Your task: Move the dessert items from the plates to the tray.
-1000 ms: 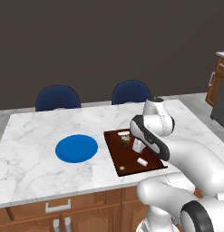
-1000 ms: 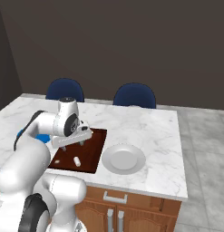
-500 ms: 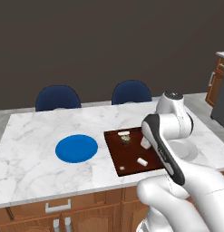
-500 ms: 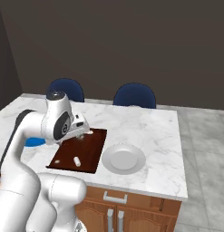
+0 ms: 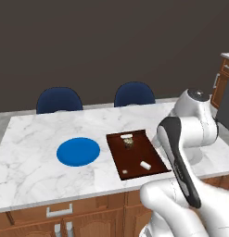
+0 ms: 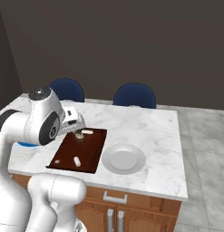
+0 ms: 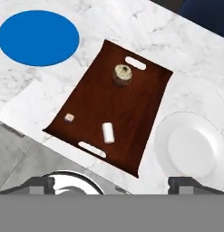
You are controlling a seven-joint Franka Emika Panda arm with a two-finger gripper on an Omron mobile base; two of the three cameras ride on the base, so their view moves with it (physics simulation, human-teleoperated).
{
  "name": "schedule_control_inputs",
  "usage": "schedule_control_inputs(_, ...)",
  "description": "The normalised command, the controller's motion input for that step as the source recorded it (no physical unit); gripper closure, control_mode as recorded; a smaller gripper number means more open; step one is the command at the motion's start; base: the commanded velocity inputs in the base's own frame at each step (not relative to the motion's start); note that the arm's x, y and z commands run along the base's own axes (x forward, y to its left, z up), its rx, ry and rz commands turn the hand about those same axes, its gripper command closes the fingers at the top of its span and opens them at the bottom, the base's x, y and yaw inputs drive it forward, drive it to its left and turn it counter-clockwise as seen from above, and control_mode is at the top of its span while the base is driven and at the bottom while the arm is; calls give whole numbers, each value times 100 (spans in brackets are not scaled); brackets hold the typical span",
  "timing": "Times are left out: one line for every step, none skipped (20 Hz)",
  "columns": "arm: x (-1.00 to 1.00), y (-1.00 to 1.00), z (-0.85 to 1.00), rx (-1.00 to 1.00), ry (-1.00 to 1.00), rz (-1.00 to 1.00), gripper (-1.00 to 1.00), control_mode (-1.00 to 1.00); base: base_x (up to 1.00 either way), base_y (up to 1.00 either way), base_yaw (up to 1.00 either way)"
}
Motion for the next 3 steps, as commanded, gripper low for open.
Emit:
schedule_control_inputs(-41, 0, 36, 3, -10, -12, -100, -100, 0, 0, 0)
schedule_control_inputs(-42, 0, 31, 3, -9, -14, -100, -100, 0, 0, 0)
schedule_control_inputs(-41, 0, 24, 2, -8, -15, -100, -100, 0, 0, 0)
